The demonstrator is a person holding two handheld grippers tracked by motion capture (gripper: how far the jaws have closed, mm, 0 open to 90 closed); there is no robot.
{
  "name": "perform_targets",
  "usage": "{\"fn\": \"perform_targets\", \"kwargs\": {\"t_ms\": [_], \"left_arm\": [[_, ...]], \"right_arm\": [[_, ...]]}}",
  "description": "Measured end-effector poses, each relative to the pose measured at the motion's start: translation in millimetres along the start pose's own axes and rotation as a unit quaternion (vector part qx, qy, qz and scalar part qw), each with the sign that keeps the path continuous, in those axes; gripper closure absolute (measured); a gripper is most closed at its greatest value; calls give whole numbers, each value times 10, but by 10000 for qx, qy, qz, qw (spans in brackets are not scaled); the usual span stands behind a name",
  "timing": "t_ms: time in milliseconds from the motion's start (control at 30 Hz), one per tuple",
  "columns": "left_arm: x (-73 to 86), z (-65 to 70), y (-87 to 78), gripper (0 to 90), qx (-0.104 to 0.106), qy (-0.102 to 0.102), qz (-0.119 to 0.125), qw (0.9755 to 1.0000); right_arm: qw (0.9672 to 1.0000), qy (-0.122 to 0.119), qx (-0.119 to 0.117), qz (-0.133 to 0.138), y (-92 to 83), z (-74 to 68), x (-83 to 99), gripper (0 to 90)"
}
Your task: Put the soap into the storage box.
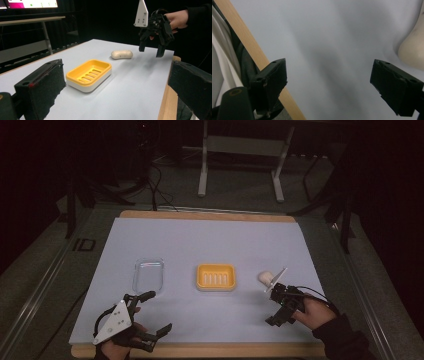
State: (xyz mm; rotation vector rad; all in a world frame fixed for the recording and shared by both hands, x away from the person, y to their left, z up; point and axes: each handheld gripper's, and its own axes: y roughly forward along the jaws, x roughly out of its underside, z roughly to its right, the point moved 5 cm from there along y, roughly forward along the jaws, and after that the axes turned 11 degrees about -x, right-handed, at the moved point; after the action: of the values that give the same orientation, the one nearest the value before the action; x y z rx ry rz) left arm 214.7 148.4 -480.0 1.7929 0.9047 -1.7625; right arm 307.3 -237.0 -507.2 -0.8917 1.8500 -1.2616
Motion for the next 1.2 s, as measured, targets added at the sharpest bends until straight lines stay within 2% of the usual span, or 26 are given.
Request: {"fn": "perform_targets", "kwargs": {"t_ms": [267, 533, 600, 767, 1200], "left_arm": [[5, 1, 4, 11, 12, 16, -25, 10000], [5, 6, 0, 11, 19, 29, -36, 10000], [5, 8, 0, 11, 24, 22, -32, 10000], [5, 7, -1, 11, 24, 22, -37, 10000], [7, 9, 7, 11, 49, 22, -56, 10000]], "right_arm": [[9993, 187, 13, -319, -24, 61, 88, 137], [9978, 463, 106, -459, -70, 173, 164, 142], [9976, 460, 151, -490, -78, 211, 182, 142], [9970, 637, 152, -420, -106, 273, 197, 143], [9957, 865, 289, -177, -160, 509, 214, 142]]}}
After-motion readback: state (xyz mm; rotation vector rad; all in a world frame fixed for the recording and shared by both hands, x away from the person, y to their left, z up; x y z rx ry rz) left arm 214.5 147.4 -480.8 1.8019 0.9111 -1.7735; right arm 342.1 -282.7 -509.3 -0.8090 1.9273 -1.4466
